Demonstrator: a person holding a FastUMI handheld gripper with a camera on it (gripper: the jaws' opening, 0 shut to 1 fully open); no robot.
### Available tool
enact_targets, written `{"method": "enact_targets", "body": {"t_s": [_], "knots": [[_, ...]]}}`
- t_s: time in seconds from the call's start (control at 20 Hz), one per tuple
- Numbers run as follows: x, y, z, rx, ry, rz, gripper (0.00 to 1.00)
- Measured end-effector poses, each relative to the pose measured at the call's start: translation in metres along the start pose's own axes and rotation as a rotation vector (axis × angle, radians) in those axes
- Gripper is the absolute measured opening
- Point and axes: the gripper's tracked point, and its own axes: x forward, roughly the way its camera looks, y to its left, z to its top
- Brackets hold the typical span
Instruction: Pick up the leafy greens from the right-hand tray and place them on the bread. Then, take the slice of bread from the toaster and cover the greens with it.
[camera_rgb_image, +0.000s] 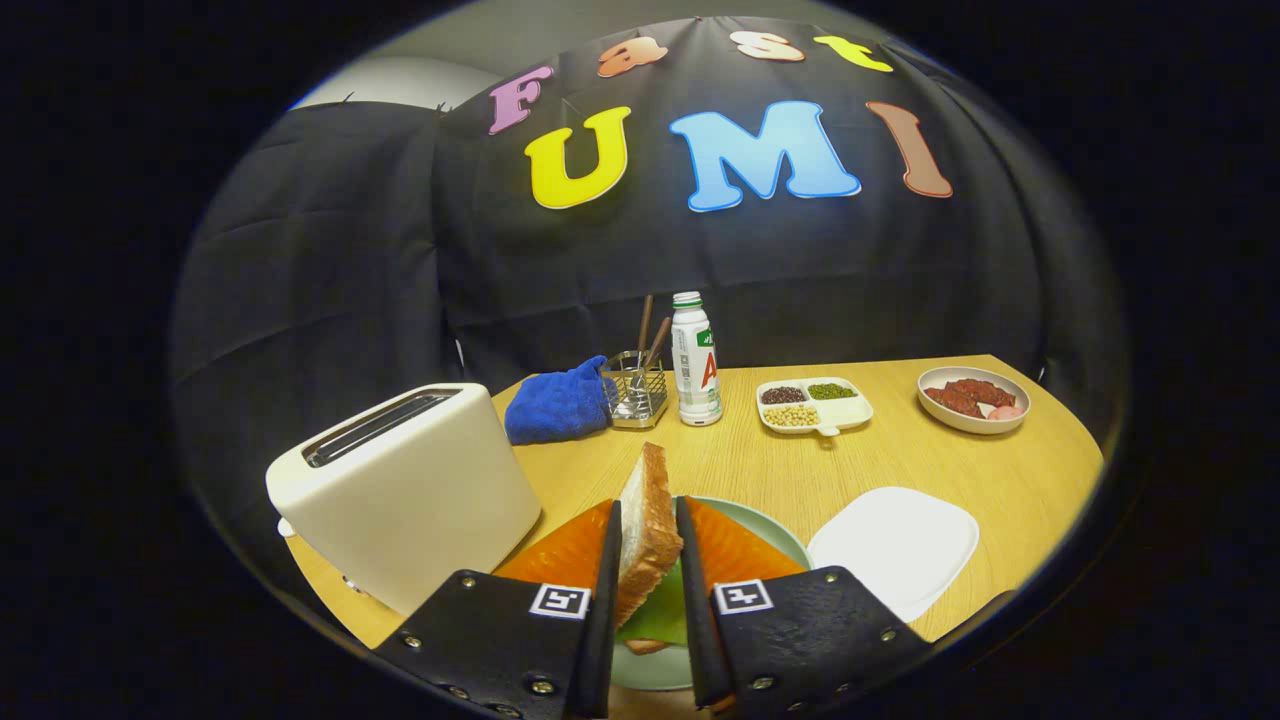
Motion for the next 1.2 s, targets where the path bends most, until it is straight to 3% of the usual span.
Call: {"method": "enact_targets", "body": {"t_s": [0.55, 0.9, 1.0, 1.2], "knots": [[-0.005, -0.025, 0.025, -0.065, -0.081, -0.068, 0.36], [-0.03, -0.051, 0.05, -0.136, -0.147, -0.125, 0.36], [-0.039, -0.06, 0.056, -0.161, -0.163, -0.141, 0.4], [-0.059, -0.093, 0.061, -0.136, -0.188, -0.172, 0.41]]}}
